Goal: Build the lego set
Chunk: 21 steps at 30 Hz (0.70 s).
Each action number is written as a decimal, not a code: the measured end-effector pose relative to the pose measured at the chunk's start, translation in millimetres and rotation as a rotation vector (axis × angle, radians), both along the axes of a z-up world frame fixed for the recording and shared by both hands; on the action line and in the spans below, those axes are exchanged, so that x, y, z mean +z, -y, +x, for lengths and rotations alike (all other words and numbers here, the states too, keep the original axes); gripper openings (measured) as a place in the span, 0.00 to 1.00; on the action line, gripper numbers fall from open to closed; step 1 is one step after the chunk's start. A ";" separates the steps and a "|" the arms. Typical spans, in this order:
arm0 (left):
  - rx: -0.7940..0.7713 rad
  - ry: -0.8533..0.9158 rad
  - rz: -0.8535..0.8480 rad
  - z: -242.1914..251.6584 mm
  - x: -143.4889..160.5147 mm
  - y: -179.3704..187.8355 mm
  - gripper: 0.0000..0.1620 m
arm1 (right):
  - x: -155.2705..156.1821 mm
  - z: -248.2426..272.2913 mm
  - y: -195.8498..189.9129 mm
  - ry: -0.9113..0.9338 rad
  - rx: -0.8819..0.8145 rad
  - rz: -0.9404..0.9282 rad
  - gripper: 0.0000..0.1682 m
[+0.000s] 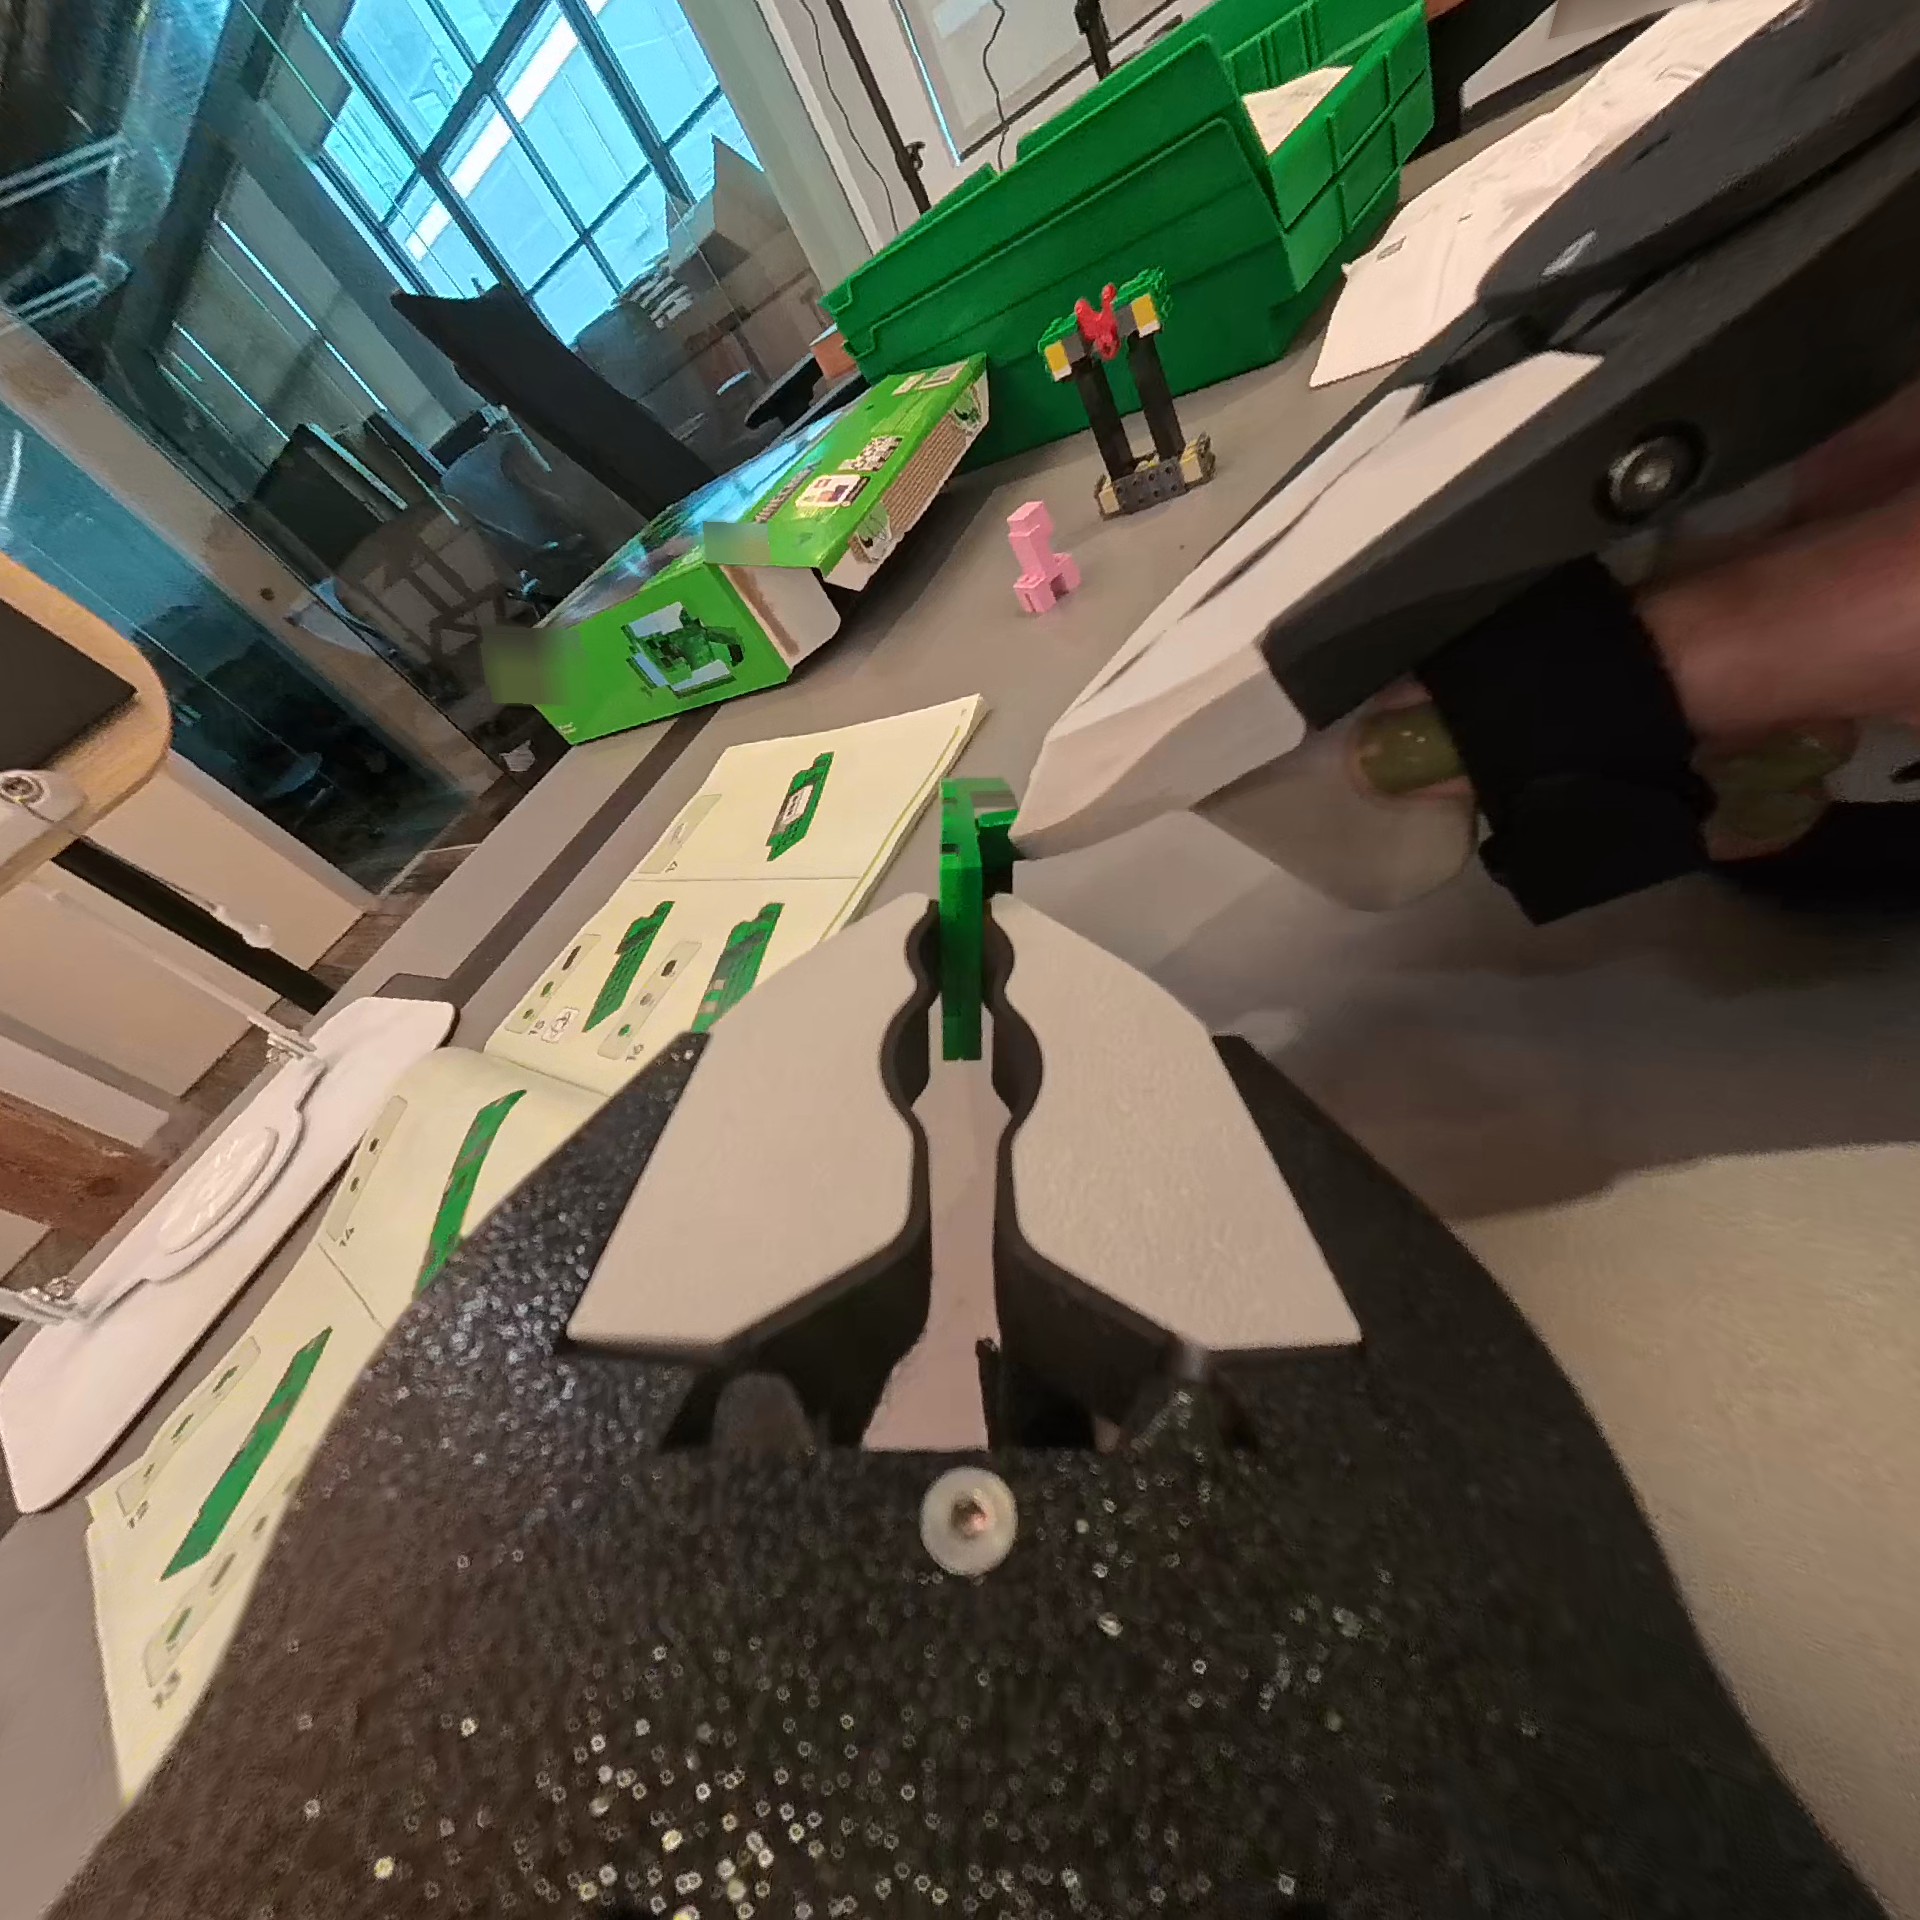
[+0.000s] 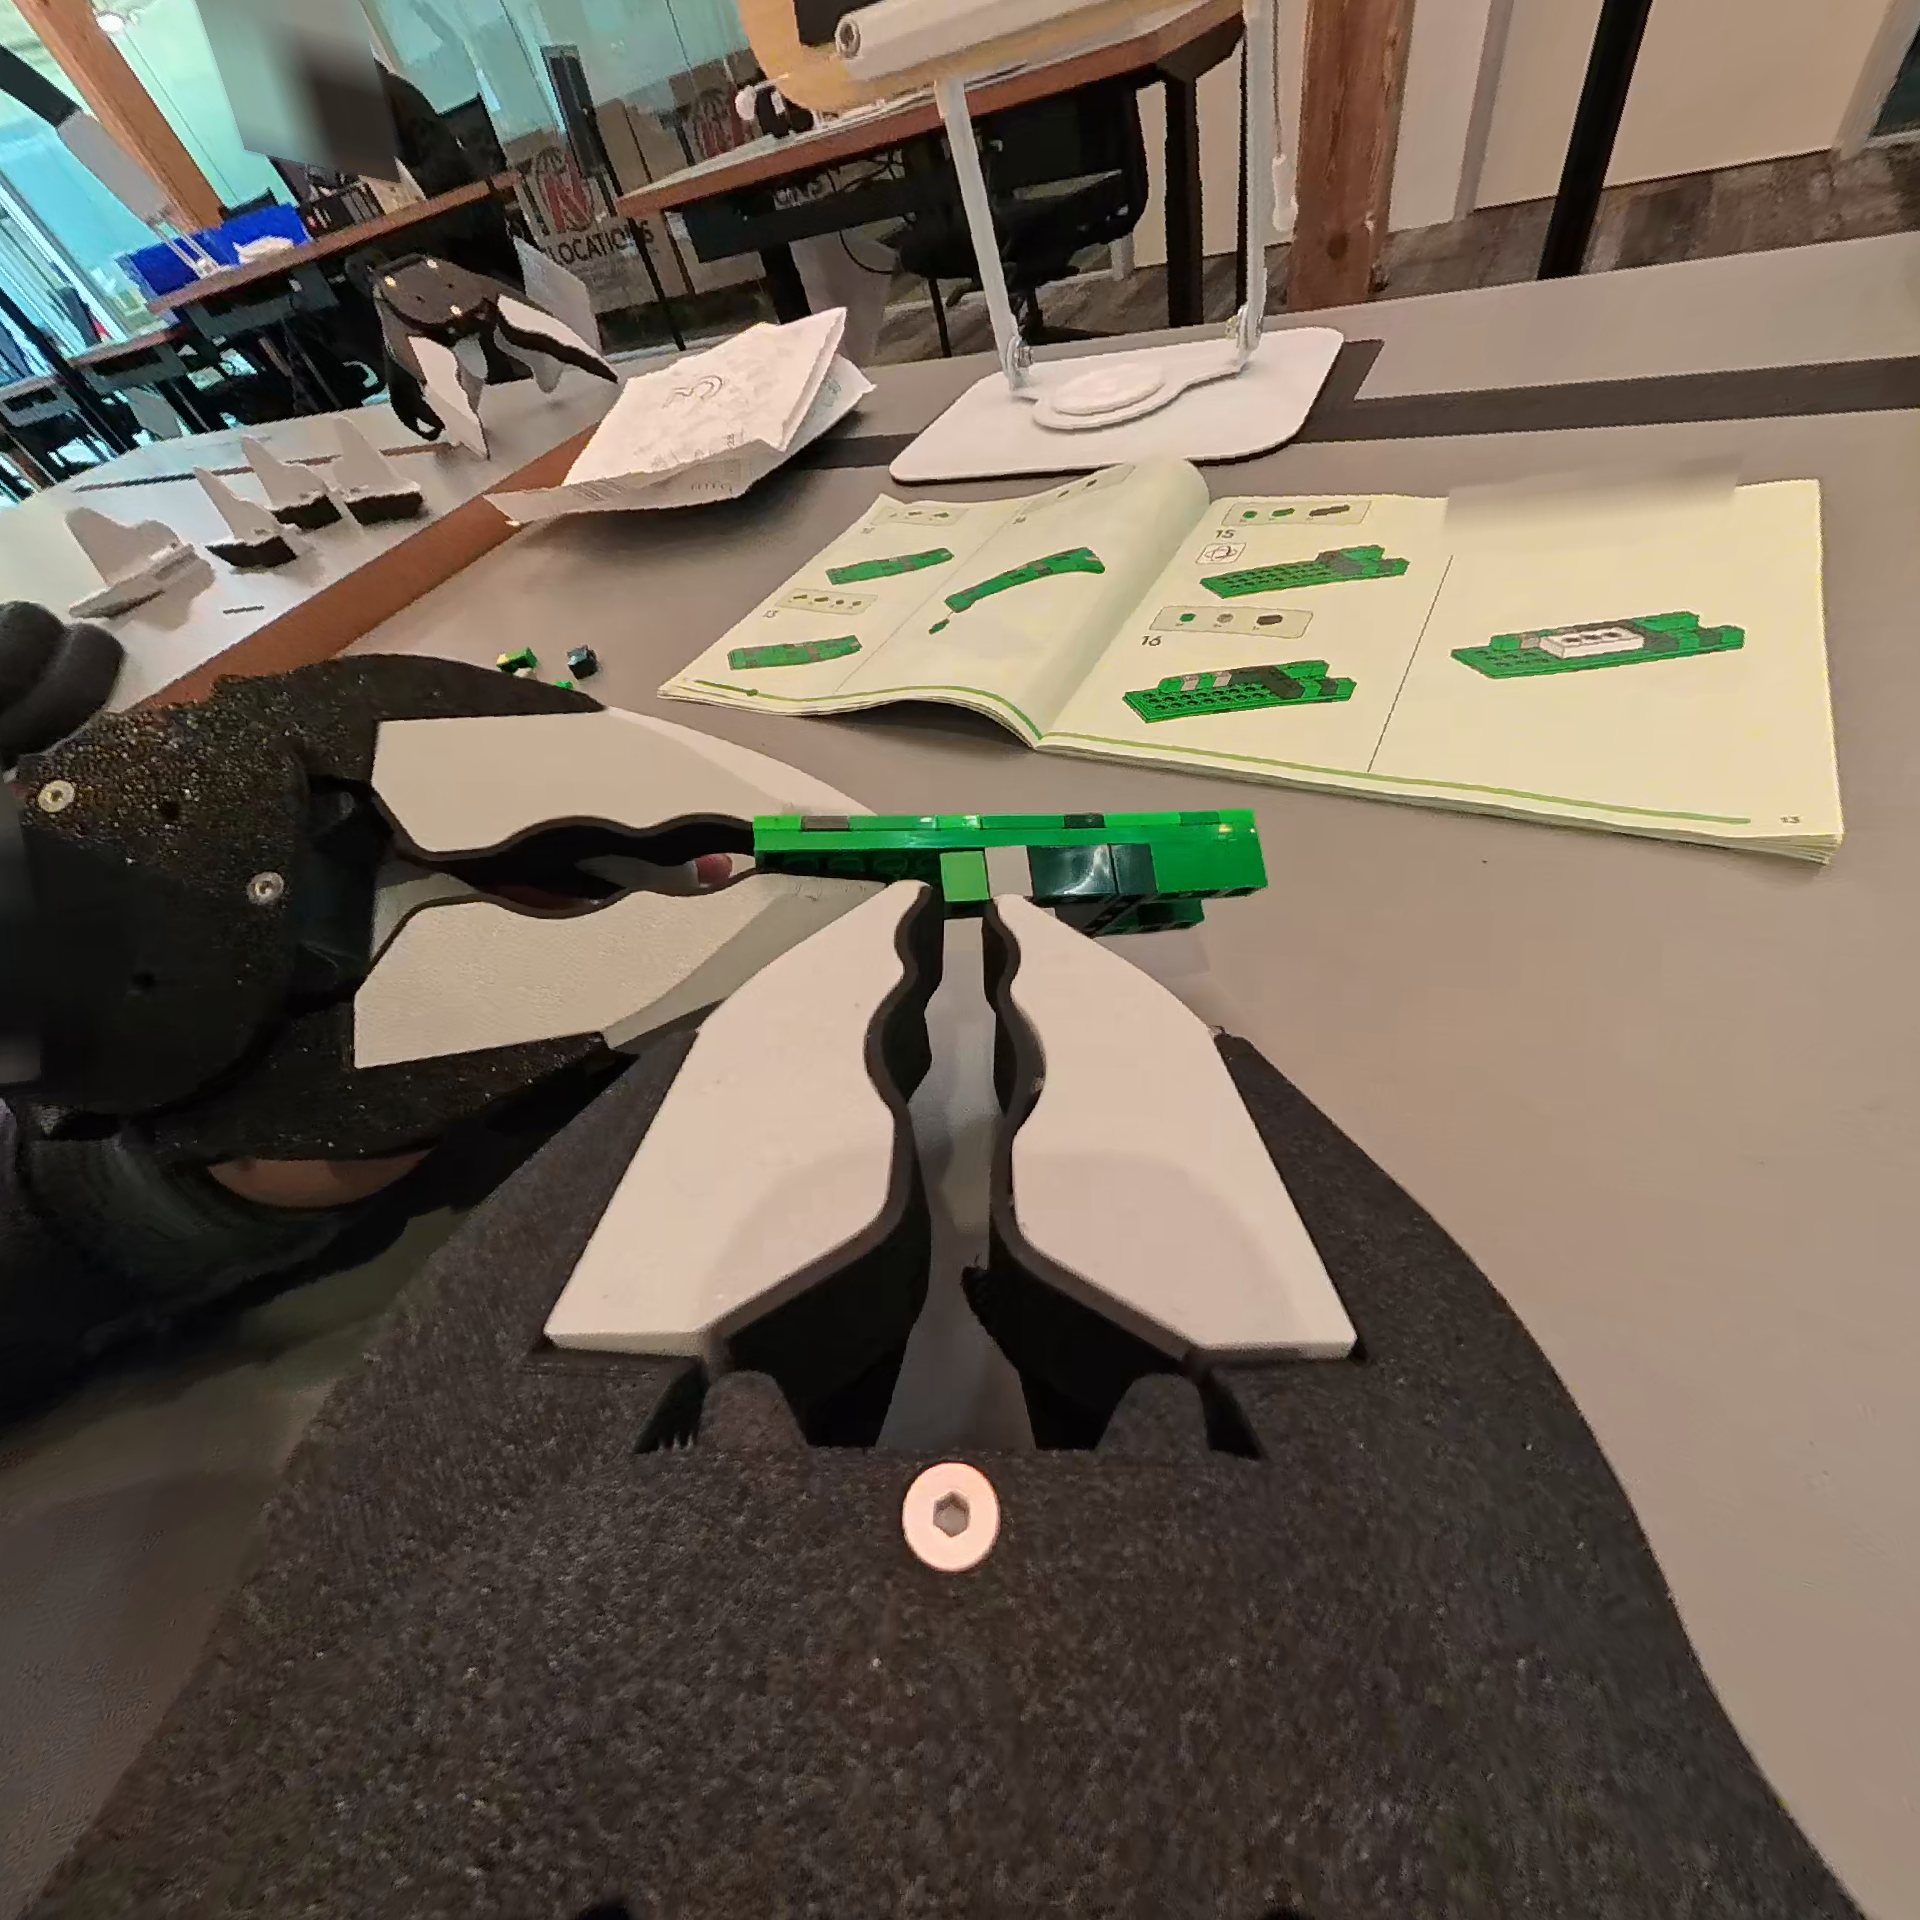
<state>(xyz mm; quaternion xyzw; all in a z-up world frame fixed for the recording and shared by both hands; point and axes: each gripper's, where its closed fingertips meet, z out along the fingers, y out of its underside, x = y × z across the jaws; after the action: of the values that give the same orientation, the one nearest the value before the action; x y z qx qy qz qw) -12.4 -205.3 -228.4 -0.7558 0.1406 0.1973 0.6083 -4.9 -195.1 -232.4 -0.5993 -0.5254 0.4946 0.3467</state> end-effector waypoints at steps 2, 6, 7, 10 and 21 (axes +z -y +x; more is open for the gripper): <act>0.001 -0.013 0.002 0.5 0.4 0.0 0.03 | 0.4 0.5 0.0 -0.006 0.001 -0.025 0.04; -0.010 0.019 0.018 1.7 2.5 -0.2 0.03 | 2.5 1.2 -0.1 -0.024 -0.007 -0.029 0.04; -0.014 0.029 0.025 2.0 3.4 -0.2 0.03 | 3.3 1.4 0.1 -0.031 -0.010 -0.023 0.04; -0.028 0.045 0.043 3.7 6.2 0.1 0.03 | 6.0 2.3 0.7 -0.052 -0.012 -0.009 0.04; -0.026 -0.073 0.032 6.4 6.2 -0.5 0.04 | 4.4 3.7 0.3 -0.034 -0.029 0.110 0.04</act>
<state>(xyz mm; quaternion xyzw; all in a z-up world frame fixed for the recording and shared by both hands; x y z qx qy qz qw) -6.0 -204.8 -222.1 -0.7365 0.1694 0.2190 0.6172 -1.2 -195.4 -228.0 -0.5783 -0.5371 0.4700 0.3952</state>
